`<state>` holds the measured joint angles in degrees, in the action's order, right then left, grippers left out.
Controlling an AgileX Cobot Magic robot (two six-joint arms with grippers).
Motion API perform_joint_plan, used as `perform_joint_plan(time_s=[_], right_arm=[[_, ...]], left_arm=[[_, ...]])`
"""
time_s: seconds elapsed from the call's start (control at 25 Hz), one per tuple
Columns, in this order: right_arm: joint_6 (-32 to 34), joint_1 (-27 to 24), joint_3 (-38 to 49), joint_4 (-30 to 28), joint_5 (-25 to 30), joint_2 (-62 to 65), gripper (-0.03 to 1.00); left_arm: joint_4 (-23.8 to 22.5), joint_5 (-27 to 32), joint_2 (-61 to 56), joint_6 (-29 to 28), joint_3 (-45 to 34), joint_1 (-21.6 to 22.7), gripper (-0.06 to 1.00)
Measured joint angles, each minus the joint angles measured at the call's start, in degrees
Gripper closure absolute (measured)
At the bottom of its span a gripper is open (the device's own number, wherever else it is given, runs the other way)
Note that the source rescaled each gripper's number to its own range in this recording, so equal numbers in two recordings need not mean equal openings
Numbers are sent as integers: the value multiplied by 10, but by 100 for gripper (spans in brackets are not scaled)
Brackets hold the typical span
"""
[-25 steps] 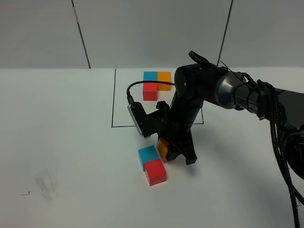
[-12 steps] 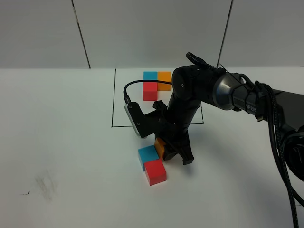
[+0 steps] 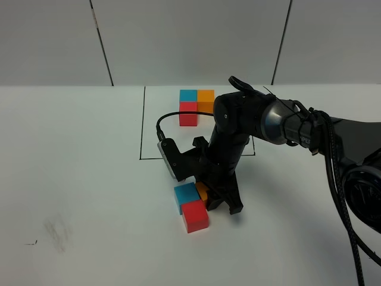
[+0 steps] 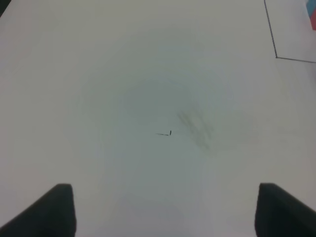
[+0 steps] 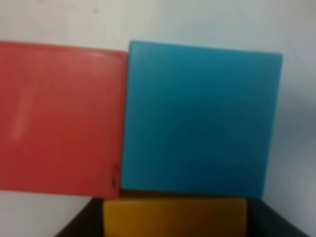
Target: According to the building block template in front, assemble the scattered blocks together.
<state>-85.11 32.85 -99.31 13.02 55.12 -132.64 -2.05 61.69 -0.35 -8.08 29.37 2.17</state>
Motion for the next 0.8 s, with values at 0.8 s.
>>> perform_joint_plan(time_s=[0.8], right_arm=[[-3, 0, 0, 6, -44, 0, 77]], left_arm=[[0, 0, 0, 0, 0, 0, -5]])
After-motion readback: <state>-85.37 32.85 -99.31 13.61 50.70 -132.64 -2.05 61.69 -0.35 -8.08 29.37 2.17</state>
